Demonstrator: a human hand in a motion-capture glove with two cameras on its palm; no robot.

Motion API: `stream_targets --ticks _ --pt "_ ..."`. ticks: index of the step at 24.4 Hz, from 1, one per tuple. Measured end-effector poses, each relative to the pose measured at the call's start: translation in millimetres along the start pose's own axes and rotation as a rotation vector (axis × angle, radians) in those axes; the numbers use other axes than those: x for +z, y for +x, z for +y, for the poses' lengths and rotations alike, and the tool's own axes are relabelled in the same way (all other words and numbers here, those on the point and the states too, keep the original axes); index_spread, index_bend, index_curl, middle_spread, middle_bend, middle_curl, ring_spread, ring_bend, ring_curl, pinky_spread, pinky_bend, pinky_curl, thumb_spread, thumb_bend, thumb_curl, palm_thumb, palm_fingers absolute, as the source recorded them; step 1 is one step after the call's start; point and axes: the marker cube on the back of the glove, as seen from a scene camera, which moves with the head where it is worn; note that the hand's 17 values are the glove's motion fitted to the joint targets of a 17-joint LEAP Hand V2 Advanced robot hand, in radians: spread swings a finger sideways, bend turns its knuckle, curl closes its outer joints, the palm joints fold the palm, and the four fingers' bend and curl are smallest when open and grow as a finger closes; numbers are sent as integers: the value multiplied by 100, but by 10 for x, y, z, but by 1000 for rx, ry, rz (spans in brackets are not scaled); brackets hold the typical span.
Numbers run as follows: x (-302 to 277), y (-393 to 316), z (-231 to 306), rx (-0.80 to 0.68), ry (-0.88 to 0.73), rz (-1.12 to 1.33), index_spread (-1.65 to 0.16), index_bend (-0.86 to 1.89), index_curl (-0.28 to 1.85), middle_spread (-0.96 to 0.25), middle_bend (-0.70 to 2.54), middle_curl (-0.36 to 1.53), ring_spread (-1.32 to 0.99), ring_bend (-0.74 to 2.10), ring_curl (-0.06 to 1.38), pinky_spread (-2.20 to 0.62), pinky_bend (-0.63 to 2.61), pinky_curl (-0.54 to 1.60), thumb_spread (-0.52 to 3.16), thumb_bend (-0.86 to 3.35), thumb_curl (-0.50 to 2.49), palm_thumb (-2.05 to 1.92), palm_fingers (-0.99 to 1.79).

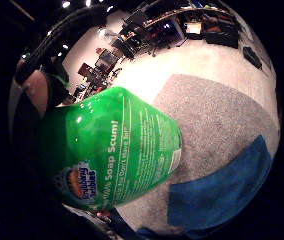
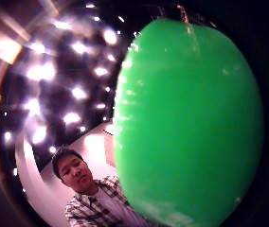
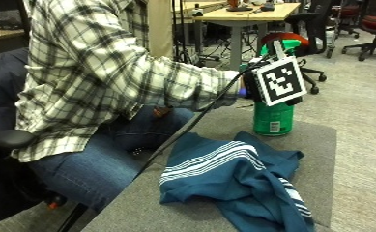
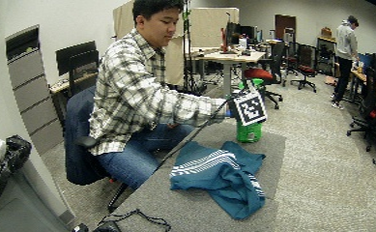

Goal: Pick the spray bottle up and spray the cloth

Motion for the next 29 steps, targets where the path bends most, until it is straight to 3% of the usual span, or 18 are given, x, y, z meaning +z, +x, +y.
stream_targets --ticks 10,20,29 --pt "-117 51 -31 58 -37 46 -25 9 55 -5 35 55 -12 46 47 0 38 37 52 -3 80 104 95" --pt "-324 -52 66 61 -119 268 -19 10 49 -1 31 52 -6 42 45 2 36 36 85 -10 62 66 92" --pt "-706 -512 617 52 -143 719 -20 11 42 -2 26 49 -4 36 43 11 37 36 96 -5 52 53 73"
